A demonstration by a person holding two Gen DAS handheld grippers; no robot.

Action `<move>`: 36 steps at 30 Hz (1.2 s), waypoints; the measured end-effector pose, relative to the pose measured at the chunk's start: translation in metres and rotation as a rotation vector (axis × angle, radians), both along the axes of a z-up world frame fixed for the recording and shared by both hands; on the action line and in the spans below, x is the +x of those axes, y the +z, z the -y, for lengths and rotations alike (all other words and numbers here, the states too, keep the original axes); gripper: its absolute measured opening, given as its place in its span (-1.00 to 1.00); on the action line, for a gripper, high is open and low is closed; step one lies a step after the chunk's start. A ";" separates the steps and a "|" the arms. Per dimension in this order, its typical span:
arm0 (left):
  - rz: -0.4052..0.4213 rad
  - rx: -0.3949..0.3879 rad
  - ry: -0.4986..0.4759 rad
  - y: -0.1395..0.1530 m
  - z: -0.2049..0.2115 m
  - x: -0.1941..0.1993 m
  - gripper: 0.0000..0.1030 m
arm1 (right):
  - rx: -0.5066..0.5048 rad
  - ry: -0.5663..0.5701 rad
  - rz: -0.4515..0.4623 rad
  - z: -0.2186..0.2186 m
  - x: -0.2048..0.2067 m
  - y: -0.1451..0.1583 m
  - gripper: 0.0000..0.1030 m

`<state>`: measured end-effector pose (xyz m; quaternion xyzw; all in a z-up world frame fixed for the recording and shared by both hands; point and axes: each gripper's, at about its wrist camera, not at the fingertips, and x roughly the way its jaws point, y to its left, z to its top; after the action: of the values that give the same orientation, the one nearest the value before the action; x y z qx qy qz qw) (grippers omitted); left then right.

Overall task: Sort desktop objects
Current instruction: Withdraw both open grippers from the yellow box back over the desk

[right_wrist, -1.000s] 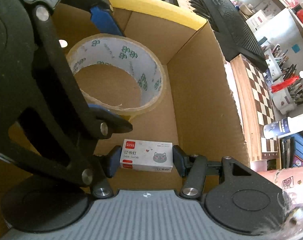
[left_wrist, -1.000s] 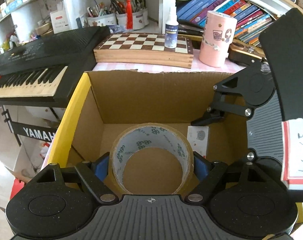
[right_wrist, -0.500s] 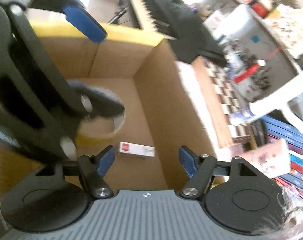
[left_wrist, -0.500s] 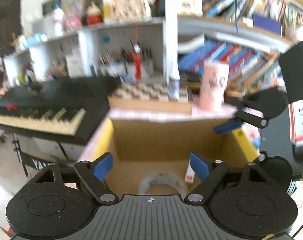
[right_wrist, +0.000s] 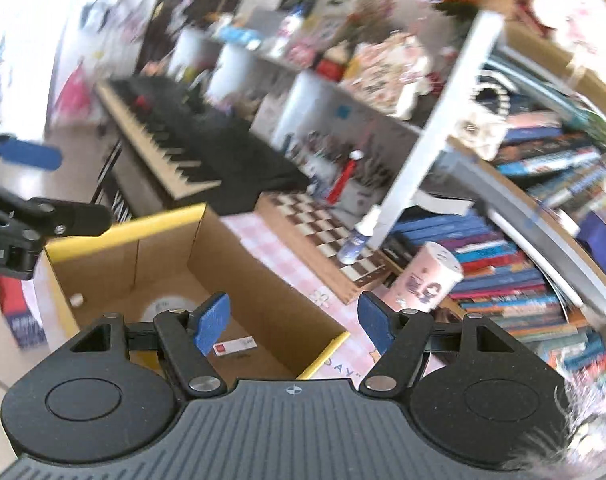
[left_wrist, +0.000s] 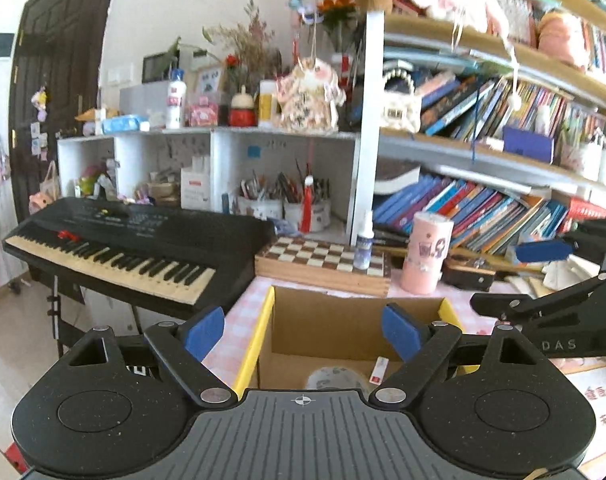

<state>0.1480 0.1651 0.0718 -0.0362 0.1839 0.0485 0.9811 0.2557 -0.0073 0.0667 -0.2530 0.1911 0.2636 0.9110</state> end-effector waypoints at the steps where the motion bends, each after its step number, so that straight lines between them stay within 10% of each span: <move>1: 0.015 0.002 0.000 0.003 0.000 -0.009 0.71 | 0.030 -0.024 0.013 0.005 -0.013 0.003 0.32; 22: 0.020 -0.005 0.071 -0.018 0.008 -0.151 0.73 | 0.357 -0.429 -0.048 0.074 -0.182 -0.023 0.41; 36: -0.030 0.047 0.032 -0.046 0.035 -0.185 0.73 | 0.324 -0.460 -0.071 0.063 -0.254 -0.063 0.41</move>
<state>-0.0368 0.1303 0.0254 -0.0153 0.1969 0.0689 0.9779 0.0020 -0.0702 0.0040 -0.0447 0.2304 0.0859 0.9683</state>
